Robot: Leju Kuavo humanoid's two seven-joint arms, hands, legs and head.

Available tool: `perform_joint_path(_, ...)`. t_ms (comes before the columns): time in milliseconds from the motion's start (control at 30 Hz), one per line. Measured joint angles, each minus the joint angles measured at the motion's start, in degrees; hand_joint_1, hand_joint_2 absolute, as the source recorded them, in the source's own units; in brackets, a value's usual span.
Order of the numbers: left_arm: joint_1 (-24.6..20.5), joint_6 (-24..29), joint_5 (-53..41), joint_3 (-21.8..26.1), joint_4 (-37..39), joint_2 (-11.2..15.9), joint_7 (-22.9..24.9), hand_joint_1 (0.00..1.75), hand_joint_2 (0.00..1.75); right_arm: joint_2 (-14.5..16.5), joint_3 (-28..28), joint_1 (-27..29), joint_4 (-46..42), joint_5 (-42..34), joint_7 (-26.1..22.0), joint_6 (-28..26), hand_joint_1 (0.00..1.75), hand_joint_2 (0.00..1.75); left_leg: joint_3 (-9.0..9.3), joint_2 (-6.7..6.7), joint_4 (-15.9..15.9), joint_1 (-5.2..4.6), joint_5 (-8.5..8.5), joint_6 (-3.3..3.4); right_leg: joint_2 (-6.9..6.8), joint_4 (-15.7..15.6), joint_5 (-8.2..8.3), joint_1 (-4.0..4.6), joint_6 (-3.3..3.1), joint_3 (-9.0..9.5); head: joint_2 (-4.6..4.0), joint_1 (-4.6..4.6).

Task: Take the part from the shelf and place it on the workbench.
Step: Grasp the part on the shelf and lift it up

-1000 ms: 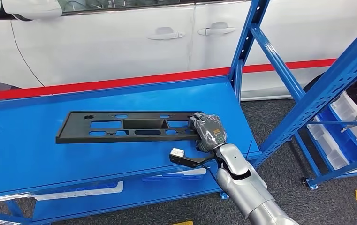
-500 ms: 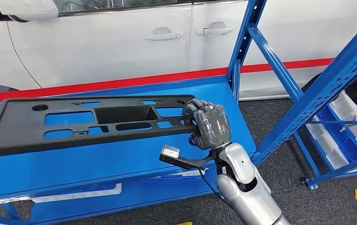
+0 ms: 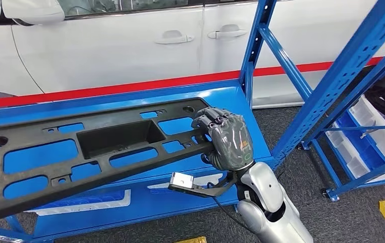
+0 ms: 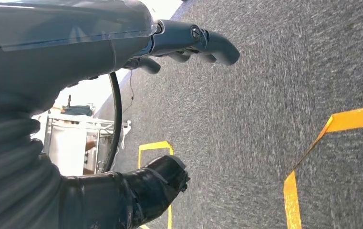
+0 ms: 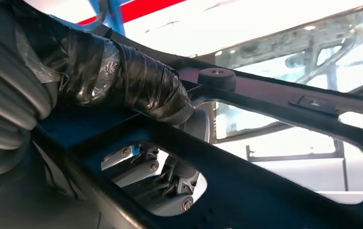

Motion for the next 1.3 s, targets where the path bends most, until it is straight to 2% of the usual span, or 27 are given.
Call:
perform_joint_path(67,0.04,-0.01,-0.07,0.01,0.00,-0.06,0.07,0.00,1.75,-0.06,0.34,0.01,-0.14,-0.03,0.07,0.04,1.75,1.75,-0.63,-0.04,0.74,0.13,-1.36,-0.52,-0.16,-0.91,1.32,-0.08,-1.10,-0.56,0.00,-0.04)
perform_joint_path(100,0.05,-0.01,-0.10,0.02,0.00,-0.09,0.10,0.00,1.75,-0.07,0.48,0.04,-0.16,-0.04,0.08,0.05,1.75,1.75,-1.32,-0.07,2.54,0.12,-3.52,-0.61,-0.25,-1.30,2.08,-0.16,-1.66,-1.05,-0.01,-0.06)
perform_joint_path(167,0.01,-0.01,-0.14,0.02,-0.01,-0.12,0.16,0.00,1.75,-0.08,0.68,0.13,-0.18,-0.04,0.08,0.07,1.75,1.75,-3.10,-0.10,8.95,0.10,-9.15,-0.68,-0.35,-1.39,3.24,0.05,-2.33,-2.43,-0.01,-0.09)
perform_joint_path(200,0.01,-0.01,-0.17,0.02,-0.01,-0.12,0.19,0.00,1.75,-0.09,0.79,0.19,-0.18,-0.08,0.08,0.08,1.75,1.75,-3.77,-0.11,12.38,0.07,-11.03,-0.79,-0.39,-1.30,3.76,0.21,-2.41,-3.22,-0.01,-0.08)
perform_joint_path(233,0.00,-0.01,-0.24,0.02,-0.01,-0.10,0.22,0.00,1.75,-0.10,0.92,0.24,-0.18,-0.18,0.08,0.11,1.75,1.75,-3.79,-0.11,14.61,0.02,-11.60,-0.89,-0.42,-1.15,4.26,0.35,-2.40,-4.05,-0.01,-0.08)
perform_joint_path(300,0.00,-0.01,-0.40,0.02,-0.01,-0.06,0.31,0.00,1.75,-0.13,1.27,0.28,-0.18,-0.52,0.08,0.30,1.75,1.75,-1.07,-0.11,13.46,-0.04,-9.63,-0.95,-0.44,-0.62,5.12,0.46,-2.18,-5.72,-0.01,-0.08)
perform_joint_path(367,-0.10,-0.02,-0.50,0.02,-0.02,-0.05,0.37,0.00,1.75,-0.16,1.51,0.25,-0.22,-1.01,-0.04,0.63,1.75,1.75,4.51,-0.12,6.22,-0.13,-7.72,-0.78,-0.43,0.21,5.75,0.52,-1.71,-7.21,-0.01,-0.09)
perform_joint_path(400,-0.17,-0.04,-0.51,0.02,-0.02,-0.05,0.38,0.00,1.75,-0.19,1.56,0.20,-0.28,-1.22,-0.13,0.77,1.75,1.75,6.66,-0.20,3.02,-0.23,-7.62,-0.55,-0.44,0.62,6.03,0.59,-1.39,-7.73,0.00,-0.06)
perform_joint_path(467,-0.24,-0.09,-0.54,0.02,-0.03,-0.05,0.38,0.00,1.75,-0.28,1.60,0.08,-0.44,-1.60,-0.29,0.93,1.75,1.75,8.29,-0.40,-0.16,-0.53,-8.14,-0.02,-0.48,1.11,6.66,0.73,-0.70,-8.24,0.01,-0.01)
perform_joint_path(533,-0.18,-0.14,-0.55,0.02,-0.03,-0.08,0.38,0.00,1.75,-0.45,1.62,0.01,-0.55,-1.98,-0.36,0.95,1.75,1.75,7.71,-0.31,-0.37,-0.46,-7.46,0.83,-0.40,1.23,7.03,0.62,0.00,-8.43,0.00,0.01)
perform_joint_path(567,-0.22,-0.16,-0.55,0.02,-0.03,-0.10,0.39,0.00,1.75,-0.57,1.63,0.01,-0.62,-2.18,-0.38,0.95,1.75,1.75,7.39,-0.15,-0.45,-0.39,-6.95,1.41,-0.35,1.84,6.14,0.53,0.34,-8.78,0.00,0.02)
perform_joint_path(600,-0.24,-0.17,-0.55,0.03,-0.03,-0.12,0.39,0.00,1.75,-0.71,1.63,0.01,-0.69,-2.32,-0.39,0.95,1.75,1.75,6.92,0.03,-0.56,-0.30,-6.35,1.95,-0.31,3.44,4.23,0.39,0.69,-9.41,-0.01,0.03)
perform_joint_path(667,-0.29,-0.19,-0.55,0.04,-0.03,-0.14,0.40,0.00,1.75,-0.95,1.63,0.02,-0.80,-2.44,-0.41,0.95,1.75,1.75,5.59,0.24,-0.52,-0.40,-5.17,2.63,-0.32,9.79,-1.38,0.05,1.30,-11.33,-0.01,0.04)
perform_joint_path(700,-0.29,-0.19,-0.55,0.04,-0.03,-0.13,0.40,0.00,1.75,-1.05,1.63,0.06,-0.82,-2.46,-0.40,0.95,1.75,1.75,4.82,0.29,-0.46,-0.47,-4.61,2.72,-0.33,13.45,-3.46,-0.10,1.53,-12.14,-0.01,0.04)
perform_joint_path(733,-0.29,-0.18,-0.55,0.04,-0.03,-0.13,0.40,0.00,1.75,-1.15,1.63,0.09,-0.82,-2.46,-0.41,0.95,1.75,1.75,4.07,0.31,-0.39,-0.53,-4.08,2.75,-0.33,16.11,-4.31,-0.23,1.67,-12.41,-0.01,0.04)
perform_joint_path(767,-0.29,-0.17,-0.55,0.04,-0.03,-0.11,0.40,0.00,1.75,-1.24,1.63,0.11,-0.82,-2.47,-0.41,0.96,1.75,1.75,3.36,0.33,-0.32,-0.59,-3.58,2.72,-0.33,16.99,-3.93,-0.31,1.68,-11.80,-0.01,0.04)
perform_joint_path(800,-0.29,-0.17,-0.56,0.04,-0.03,-0.10,0.40,0.00,1.75,-1.30,1.63,0.10,-0.82,-2.50,-0.43,0.97,1.75,1.75,2.73,0.34,-0.29,-0.65,-3.12,2.67,-0.33,15.68,-2.64,-0.33,1.55,-10.09,-0.01,0.04)
perform_joint_path(833,-0.29,-0.17,-0.56,0.04,-0.03,-0.10,0.40,0.00,1.75,-1.36,1.63,0.05,-0.84,-2.56,-0.46,0.99,1.75,1.75,2.22,0.32,-0.26,-0.72,-2.67,2.61,-0.31,12.40,-1.13,-0.23,1.19,-7.37,-0.01,0.03)
perform_joint_path(900,-0.30,-0.18,-0.61,0.04,-0.03,-0.27,0.40,0.00,1.75,-1.45,1.63,-0.19,-0.98,-2.89,-0.60,1.09,1.75,1.75,1.51,0.31,-0.27,-0.74,-1.82,2.28,-0.33,3.62,-0.04,0.25,0.04,-1.35,0.00,0.01)
perform_joint_path(967,-0.26,-0.19,-0.68,0.04,-0.03,-0.44,0.41,0.00,1.75,-1.52,1.64,-0.39,-1.17,-3.39,-0.77,1.26,1.75,1.75,1.23,0.33,-0.58,-0.45,-0.95,1.54,-0.30,-1.13,-0.26,0.85,-0.79,1.37,0.01,0.01)
perform_joint_path(1033,-0.20,-0.19,-0.73,0.04,-0.03,-0.46,0.43,0.00,1.75,-1.57,1.77,-0.47,-1.29,-3.68,-0.85,1.42,1.75,1.75,1.08,0.30,-1.09,-0.19,-0.19,0.75,-0.33,-2.29,0.97,0.93,-1.38,1.36,0.00,0.03)
perform_joint_path(1067,-0.20,-0.17,-0.74,0.04,-0.03,-0.44,0.46,0.00,1.75,-1.58,1.90,-0.55,-1.34,-3.72,-0.81,1.51,1.75,1.75,0.78,0.24,-0.88,-0.24,-0.71,0.51,-0.47,-3.00,1.82,0.79,-1.76,1.21,0.00,0.03)
perform_joint_path(1100,-0.19,-0.16,-0.79,0.04,-0.03,-0.41,0.50,0.00,1.75,-1.58,2.08,-0.64,-1.38,-3.72,-0.72,1.63,1.75,1.75,0.23,0.15,0.22,-0.34,-2.15,0.36,-0.65,-3.67,2.71,0.58,-2.21,0.92,-0.01,-0.02)
perform_joint_path(1167,-0.18,-0.14,-0.87,0.04,-0.03,-0.32,0.56,0.00,1.75,-1.58,2.49,-0.79,-1.40,-3.71,-0.48,1.86,1.75,1.75,-1.47,-0.01,5.46,-0.43,-7.19,0.15,-0.89,-4.01,4.03,0.44,-2.59,-0.30,-0.01,-0.08)
perform_joint_path(1200,-0.17,-0.14,-0.92,0.04,-0.03,-0.27,0.57,0.00,1.75,-1.58,2.68,-0.81,-1.40,-3.71,-0.39,1.92,1.75,1.75,-2.31,-0.03,8.97,-0.38,-9.44,-0.01,-0.92,-3.75,4.50,0.45,-2.61,-1.17,-0.01,-0.10)
perform_joint_path(1233,-0.16,-0.14,-0.95,0.04,-0.04,-0.20,0.57,0.00,1.75,-1.58,2.85,-0.80,-1.40,-3.71,-0.34,1.96,1.75,1.75,-2.76,-0.03,11.88,-0.33,-10.55,-0.26,-0.95,-3.39,4.94,0.43,-2.40,-2.13,-0.01,-0.09)
perform_joint_path(1300,-0.15,-0.14,-1.03,0.04,-0.05,-0.05,0.57,0.00,1.75,-1.58,3.16,-0.79,-1.38,-3.71,-0.31,1.97,1.75,1.75,-1.41,-0.02,13.08,-0.14,-9.12,-0.84,-1.02,-2.32,5.71,0.15,-1.89,-4.27,-0.01,-0.08)
